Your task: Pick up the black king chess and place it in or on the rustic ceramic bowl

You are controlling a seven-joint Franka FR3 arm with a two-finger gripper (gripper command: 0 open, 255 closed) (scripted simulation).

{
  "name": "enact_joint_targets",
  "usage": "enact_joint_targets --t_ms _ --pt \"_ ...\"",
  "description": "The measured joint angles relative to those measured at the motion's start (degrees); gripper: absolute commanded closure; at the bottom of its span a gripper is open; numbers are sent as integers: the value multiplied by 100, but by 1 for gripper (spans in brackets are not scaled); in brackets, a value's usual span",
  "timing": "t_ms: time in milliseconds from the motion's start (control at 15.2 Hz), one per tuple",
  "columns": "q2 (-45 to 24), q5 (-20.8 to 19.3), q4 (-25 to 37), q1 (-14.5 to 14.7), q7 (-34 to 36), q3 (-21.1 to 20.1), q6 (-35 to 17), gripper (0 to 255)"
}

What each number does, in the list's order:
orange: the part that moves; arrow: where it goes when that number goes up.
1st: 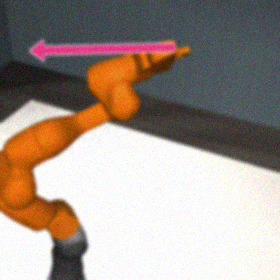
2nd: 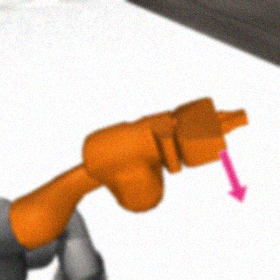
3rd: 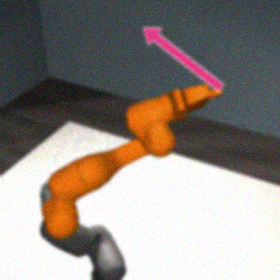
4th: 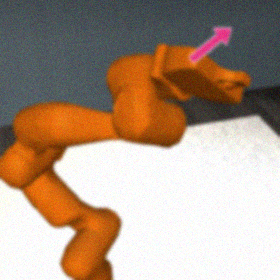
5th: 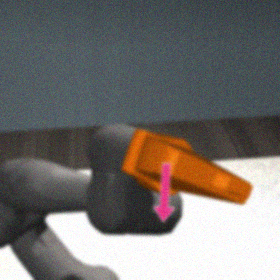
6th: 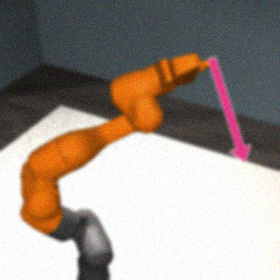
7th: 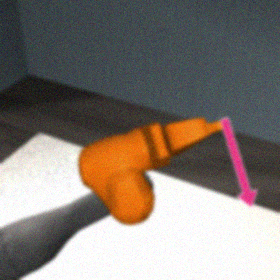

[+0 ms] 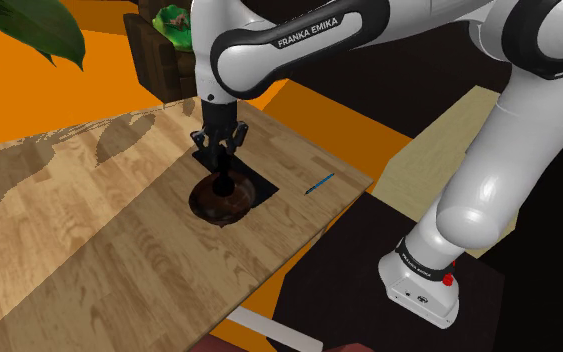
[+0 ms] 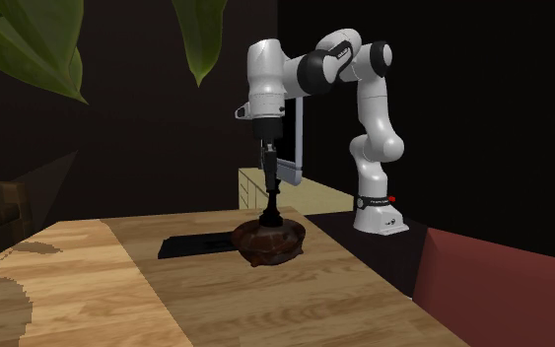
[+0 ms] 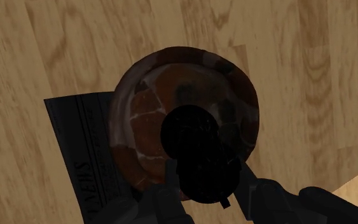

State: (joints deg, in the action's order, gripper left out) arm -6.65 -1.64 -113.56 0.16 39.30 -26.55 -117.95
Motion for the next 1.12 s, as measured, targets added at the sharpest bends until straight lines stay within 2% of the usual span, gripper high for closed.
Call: enact_joint_targets --t_ms 396,726,1122 --pt "0 0 0 0 0 0 -1 0" --pt "220 112 431 -27 -74 -5 619 0" --pt "210 108 506 -28 -76 -3 693 0"
